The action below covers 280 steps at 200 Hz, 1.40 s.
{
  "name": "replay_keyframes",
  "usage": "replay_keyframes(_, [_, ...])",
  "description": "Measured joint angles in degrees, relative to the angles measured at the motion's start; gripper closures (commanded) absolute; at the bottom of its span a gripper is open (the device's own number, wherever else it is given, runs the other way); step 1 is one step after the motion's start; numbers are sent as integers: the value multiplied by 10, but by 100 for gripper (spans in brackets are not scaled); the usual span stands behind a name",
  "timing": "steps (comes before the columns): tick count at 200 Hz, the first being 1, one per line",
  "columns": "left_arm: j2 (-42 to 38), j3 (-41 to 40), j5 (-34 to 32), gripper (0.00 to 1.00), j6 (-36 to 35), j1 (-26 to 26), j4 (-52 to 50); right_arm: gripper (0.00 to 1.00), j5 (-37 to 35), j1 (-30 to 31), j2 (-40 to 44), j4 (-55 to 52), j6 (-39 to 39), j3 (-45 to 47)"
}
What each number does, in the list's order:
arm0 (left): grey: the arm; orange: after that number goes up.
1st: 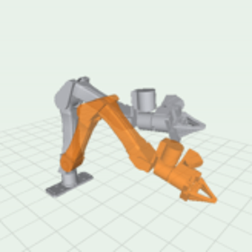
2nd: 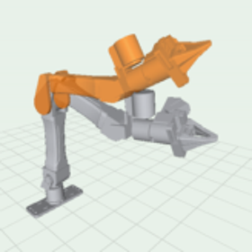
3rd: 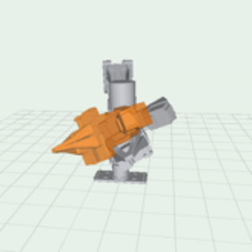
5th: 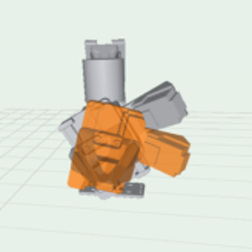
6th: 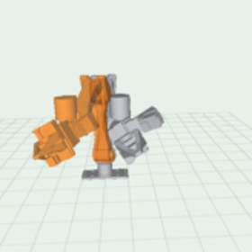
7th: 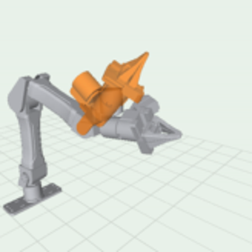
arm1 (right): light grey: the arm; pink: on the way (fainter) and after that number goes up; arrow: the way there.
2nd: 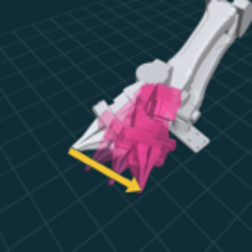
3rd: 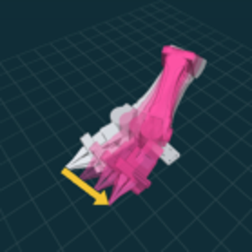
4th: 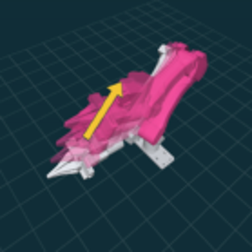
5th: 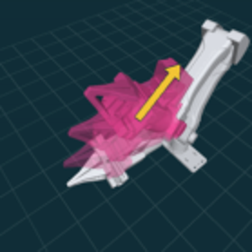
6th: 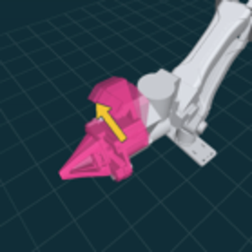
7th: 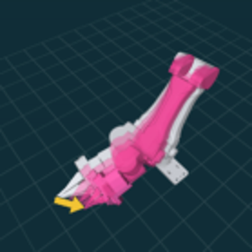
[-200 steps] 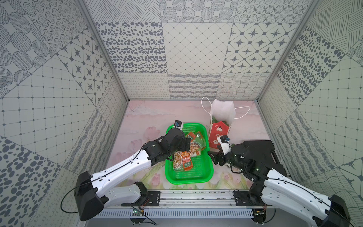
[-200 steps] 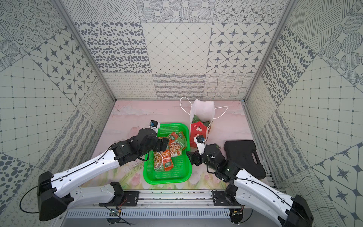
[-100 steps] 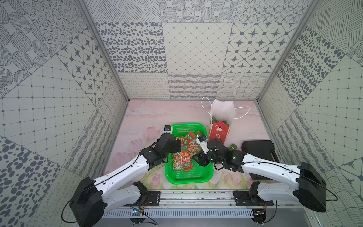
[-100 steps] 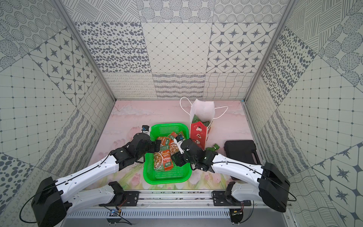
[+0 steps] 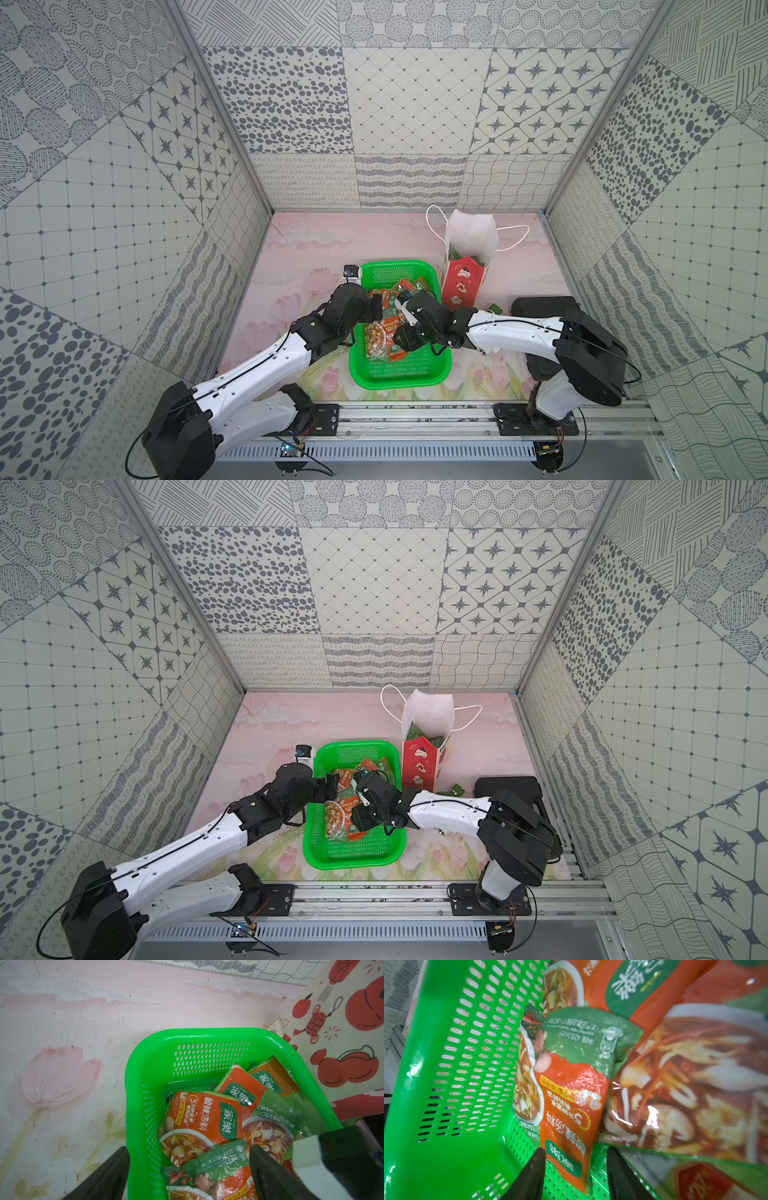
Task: Place the condiment packets inside the bag
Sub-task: Pick up the condiment packet from the storage box.
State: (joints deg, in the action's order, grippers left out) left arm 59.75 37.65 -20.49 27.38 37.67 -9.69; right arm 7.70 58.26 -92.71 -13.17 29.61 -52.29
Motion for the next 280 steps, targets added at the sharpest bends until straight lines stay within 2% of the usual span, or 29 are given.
replay_keyframes(16, [0,0,2,7,1,0,2,52,16,3,-16,-5,0,-12])
replay_keyframes(44, [0,0,7,7,1,0,6,61,37,8,-26,-9,-4,-24])
replay_keyframes(78, [0,0,9,7,1,0,13,65,63,10,-25,-2,-4,-24])
replay_keyframes(97, [0,0,9,7,1,0,14,77,82,10,-21,13,1,-24])
replay_keyframes(120, [-2,0,10,7,1,0,14,100,89,10,-12,26,5,-23])
replay_keyframes(153, [-11,-5,9,8,5,0,16,100,68,10,30,18,9,-17])
replay_keyframes(216, [-39,-19,9,7,12,-1,17,100,-43,10,244,-48,-15,-20])
replay_keyframes(232, [-40,-20,9,6,14,-1,17,100,-79,10,286,-75,-25,-35])
replay_keyframes(245, [-39,-20,9,1,14,-1,17,100,-106,10,312,-95,-36,-52])
replay_keyframes(280, [-22,-14,14,1,16,-1,14,100,-180,4,367,-137,-68,-110])
